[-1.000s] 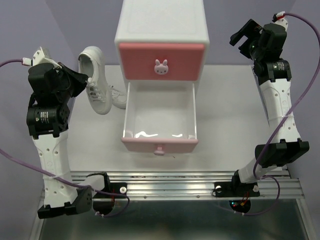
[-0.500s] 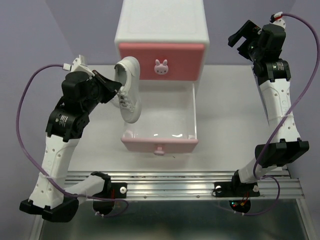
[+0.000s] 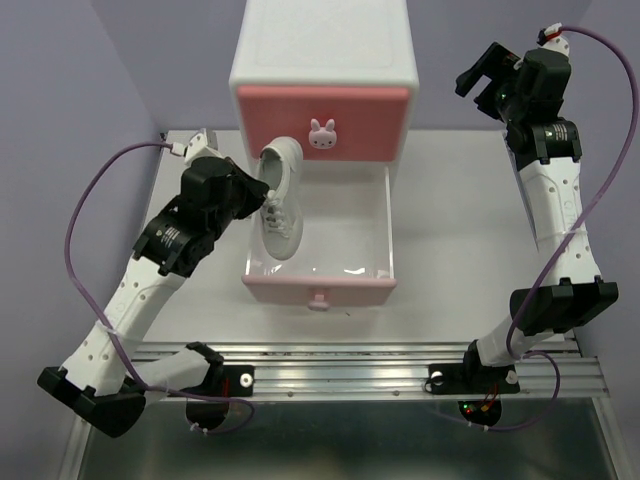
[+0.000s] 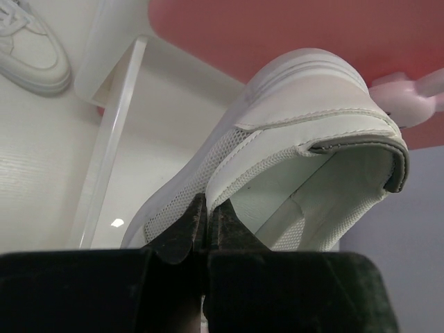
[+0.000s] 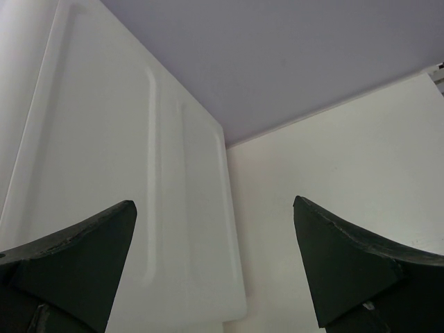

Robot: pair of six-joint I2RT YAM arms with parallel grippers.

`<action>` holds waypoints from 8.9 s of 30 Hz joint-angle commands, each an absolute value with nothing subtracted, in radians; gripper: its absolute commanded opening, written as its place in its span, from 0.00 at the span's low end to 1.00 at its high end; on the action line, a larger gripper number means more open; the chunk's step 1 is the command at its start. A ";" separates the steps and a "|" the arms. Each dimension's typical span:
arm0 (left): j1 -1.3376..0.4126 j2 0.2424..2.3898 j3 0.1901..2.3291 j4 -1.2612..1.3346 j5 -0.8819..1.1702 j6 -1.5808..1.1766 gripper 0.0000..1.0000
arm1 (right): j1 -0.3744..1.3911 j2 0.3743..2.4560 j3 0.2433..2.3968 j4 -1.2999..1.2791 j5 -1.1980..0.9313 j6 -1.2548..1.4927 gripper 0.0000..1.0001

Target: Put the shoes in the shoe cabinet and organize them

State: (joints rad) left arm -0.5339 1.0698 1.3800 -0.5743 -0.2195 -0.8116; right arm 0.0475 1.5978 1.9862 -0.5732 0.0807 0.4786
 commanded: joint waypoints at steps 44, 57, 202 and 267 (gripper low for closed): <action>-0.620 1.494 1.393 -0.586 -0.515 -0.885 0.06 | 0.046 1.517 1.878 -0.592 0.104 0.448 1.00; -0.621 1.565 1.474 -0.718 -0.575 -0.881 0.52 | 0.046 1.514 1.905 -0.597 0.141 0.451 1.00; -0.699 1.399 1.368 -0.351 -0.242 -0.733 0.00 | 0.046 1.428 1.729 -0.670 0.160 0.407 1.00; -0.683 1.729 1.483 -0.436 -0.388 -0.715 0.32 | 0.046 1.413 1.695 -0.666 0.181 0.337 1.00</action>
